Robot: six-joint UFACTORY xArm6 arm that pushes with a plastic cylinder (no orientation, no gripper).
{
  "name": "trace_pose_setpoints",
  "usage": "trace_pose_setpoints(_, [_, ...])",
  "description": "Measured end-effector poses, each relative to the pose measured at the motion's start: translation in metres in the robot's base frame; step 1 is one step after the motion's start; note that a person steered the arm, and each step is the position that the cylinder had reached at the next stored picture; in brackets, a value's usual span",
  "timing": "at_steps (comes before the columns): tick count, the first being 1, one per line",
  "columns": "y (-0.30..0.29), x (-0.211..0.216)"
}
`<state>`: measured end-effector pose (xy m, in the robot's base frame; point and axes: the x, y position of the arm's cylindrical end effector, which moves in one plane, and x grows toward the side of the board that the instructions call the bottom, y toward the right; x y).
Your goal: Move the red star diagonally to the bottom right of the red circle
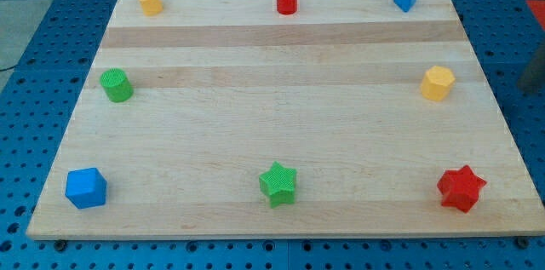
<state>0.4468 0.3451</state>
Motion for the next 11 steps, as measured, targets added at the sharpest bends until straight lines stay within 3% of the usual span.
trace_pose_setpoints(1, [-0.001,0.067])
trace_pose_setpoints(2, [-0.011,0.160])
trace_pose_setpoints(3, [-0.038,0.168])
trace_pose_setpoints(4, [-0.102,0.168])
trace_pose_setpoints(5, [-0.147,0.165])
trace_pose_setpoints(7, [-0.148,0.087])
trace_pose_setpoints(9, [-0.203,0.039])
trace_pose_setpoints(11, [-0.218,-0.013])
